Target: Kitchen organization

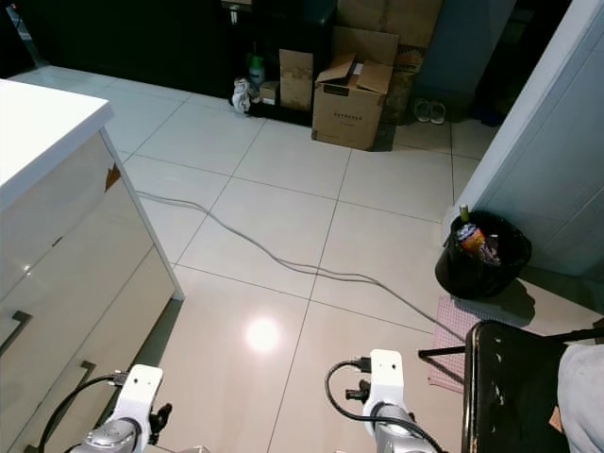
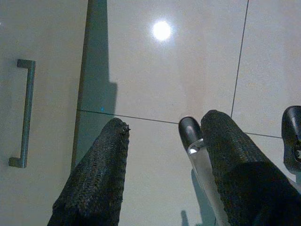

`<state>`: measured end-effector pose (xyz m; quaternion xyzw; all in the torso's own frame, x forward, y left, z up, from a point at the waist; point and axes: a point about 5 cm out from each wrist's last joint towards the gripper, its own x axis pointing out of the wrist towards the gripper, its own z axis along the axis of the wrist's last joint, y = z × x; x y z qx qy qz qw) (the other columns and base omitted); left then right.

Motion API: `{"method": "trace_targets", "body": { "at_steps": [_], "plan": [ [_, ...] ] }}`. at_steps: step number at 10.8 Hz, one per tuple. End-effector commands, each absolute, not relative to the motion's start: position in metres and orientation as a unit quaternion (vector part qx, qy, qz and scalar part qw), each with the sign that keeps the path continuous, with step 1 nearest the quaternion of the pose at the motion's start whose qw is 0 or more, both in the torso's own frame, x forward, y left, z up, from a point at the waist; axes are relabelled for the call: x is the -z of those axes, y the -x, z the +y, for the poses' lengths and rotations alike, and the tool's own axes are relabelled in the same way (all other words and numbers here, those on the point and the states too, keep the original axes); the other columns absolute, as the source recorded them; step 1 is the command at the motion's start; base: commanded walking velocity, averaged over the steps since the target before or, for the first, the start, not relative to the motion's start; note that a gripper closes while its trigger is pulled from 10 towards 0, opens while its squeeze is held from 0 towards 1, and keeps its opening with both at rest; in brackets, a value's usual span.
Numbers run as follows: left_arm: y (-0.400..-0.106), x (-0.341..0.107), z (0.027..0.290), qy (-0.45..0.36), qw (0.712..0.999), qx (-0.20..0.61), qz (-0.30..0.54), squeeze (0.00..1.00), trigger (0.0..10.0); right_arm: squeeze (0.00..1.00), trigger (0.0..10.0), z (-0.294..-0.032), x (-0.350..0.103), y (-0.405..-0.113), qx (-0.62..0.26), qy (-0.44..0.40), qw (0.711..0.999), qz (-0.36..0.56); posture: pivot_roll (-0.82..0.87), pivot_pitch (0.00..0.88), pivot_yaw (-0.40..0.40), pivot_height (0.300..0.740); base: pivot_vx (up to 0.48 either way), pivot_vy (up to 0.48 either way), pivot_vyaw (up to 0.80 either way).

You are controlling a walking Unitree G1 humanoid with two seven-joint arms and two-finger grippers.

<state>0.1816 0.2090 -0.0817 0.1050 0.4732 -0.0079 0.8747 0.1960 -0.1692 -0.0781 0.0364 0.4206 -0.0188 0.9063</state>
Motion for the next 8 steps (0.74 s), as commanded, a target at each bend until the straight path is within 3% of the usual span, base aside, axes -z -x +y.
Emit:
{"method": "trace_targets", "body": {
  "at_steps": [1,3,4,5,8],
  "plan": [
    [-0.204,0.073,0.188,-0.038,0.899,0.025,0.436,0.0,10.0,0.0,10.0,-0.179,0.076,-0.2,0.085,-0.091,0.901,0.415,-0.06,0.025,0.048,0.74,0.0,0.0,0.0],
    [-0.204,0.073,0.188,-0.038,0.899,0.025,0.436,0.0,10.0,0.0,10.0,-0.179,0.076,-0.2,0.085,-0.091,0.901,0.415,-0.06,0.025,0.048,0.74,0.0,0.0,0.0],
    [-0.205,0.073,0.187,-0.038,0.899,0.026,0.436,0.0,10.0,0.0,10.0,-0.18,0.076,-0.199,0.086,-0.094,0.9,0.418,0.0,0.0,0.0,0.74,0.0,0.0,0.0],
    [-0.202,0.075,0.182,-0.043,0.897,0.031,0.438,0.0,10.0,0.0,10.0,-0.181,0.078,-0.196,0.078,-0.086,0.899,0.421,-0.04,0.043,0.026,0.74,0.0,0.0,0.0],
    [-0.198,0.077,0.176,-0.052,0.896,0.041,0.44,0.0,10.0,0.0,10.0,-0.181,0.08,-0.192,0.063,-0.077,0.9,0.424,-0.05,0.044,0.026,0.74,0.0,0.0,0.0]
  ]
}}
